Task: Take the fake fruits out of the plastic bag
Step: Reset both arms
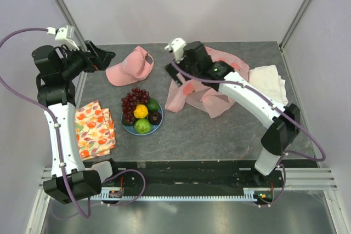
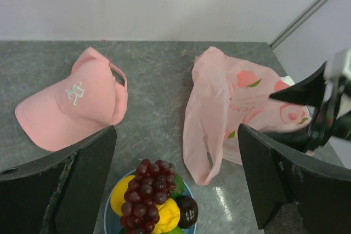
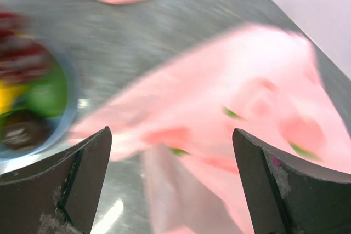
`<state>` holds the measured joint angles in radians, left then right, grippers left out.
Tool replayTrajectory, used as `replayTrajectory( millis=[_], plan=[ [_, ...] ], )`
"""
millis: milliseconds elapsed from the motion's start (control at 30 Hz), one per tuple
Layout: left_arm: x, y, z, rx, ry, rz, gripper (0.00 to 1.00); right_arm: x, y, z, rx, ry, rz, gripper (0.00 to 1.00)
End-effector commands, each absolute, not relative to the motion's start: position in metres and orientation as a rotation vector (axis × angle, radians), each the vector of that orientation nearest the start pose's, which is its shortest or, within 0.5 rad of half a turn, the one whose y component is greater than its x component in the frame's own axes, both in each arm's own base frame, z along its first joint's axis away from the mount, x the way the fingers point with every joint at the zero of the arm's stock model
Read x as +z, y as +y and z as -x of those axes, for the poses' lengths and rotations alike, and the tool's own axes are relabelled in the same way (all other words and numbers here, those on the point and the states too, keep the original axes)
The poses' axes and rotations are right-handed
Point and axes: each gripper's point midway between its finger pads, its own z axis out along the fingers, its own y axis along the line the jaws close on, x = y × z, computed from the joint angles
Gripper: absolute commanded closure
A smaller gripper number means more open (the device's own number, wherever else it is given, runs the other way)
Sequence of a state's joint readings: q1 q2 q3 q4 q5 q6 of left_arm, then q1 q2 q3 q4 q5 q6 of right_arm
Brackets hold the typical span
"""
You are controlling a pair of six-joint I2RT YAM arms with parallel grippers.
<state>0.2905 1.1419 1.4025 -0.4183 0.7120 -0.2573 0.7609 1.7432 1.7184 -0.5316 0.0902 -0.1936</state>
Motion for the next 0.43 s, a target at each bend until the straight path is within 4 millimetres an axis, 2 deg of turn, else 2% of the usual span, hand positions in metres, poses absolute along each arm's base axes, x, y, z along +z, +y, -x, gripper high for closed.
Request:
replayTrajectory(
  millis=[0, 33, 67, 100, 133, 167, 200, 233, 267, 300, 400],
  plan=[
    [0.363, -0.01, -0.351, -0.499, 1.798, -0.031, 0.01, 0.255, 0.257, -0.403, 0.007, 2.019, 0.596, 0.02],
    [0.357, -0.007, -0.352, -0.484, 1.81, -0.025, 0.01, 0.256, 0.247, -0.402, -0.033, 2.017, 0.559, 0.02],
    [0.351, -0.005, -0.353, -0.473, 1.822, -0.015, 0.01, 0.247, 0.237, -0.399, -0.07, 2.031, 0.541, 0.02],
    [0.342, 0.001, -0.354, -0.445, 1.838, 0.008, 0.01, 0.26, 0.23, -0.396, -0.075, 2.0, 0.506, 0.02],
    [0.338, 0.004, -0.354, -0.426, 1.848, 0.018, 0.01, 0.263, 0.222, -0.394, -0.095, 1.991, 0.489, 0.02],
    [0.334, 0.007, -0.356, -0.41, 1.857, 0.032, 0.01, 0.257, 0.216, -0.39, -0.111, 1.998, 0.482, 0.02],
    [0.33, 0.013, -0.357, -0.38, 1.864, 0.057, 0.01, 0.268, 0.21, -0.384, -0.103, 1.975, 0.461, 0.02],
    [0.328, 0.015, -0.358, -0.372, 1.871, 0.068, 0.01, 0.268, 0.206, -0.38, -0.104, 1.975, 0.46, 0.02],
    [0.327, 0.017, -0.359, -0.362, 1.873, 0.075, 0.01, 0.26, 0.201, -0.375, -0.116, 1.989, 0.471, 0.02],
    [0.326, 0.018, -0.36, -0.358, 1.876, 0.079, 0.01, 0.266, 0.196, -0.371, -0.111, 1.979, 0.463, 0.02],
    [0.327, 0.02, -0.362, -0.352, 1.876, 0.086, 0.01, 0.262, 0.191, -0.368, -0.078, 1.994, 0.453, 0.02]
  ],
)
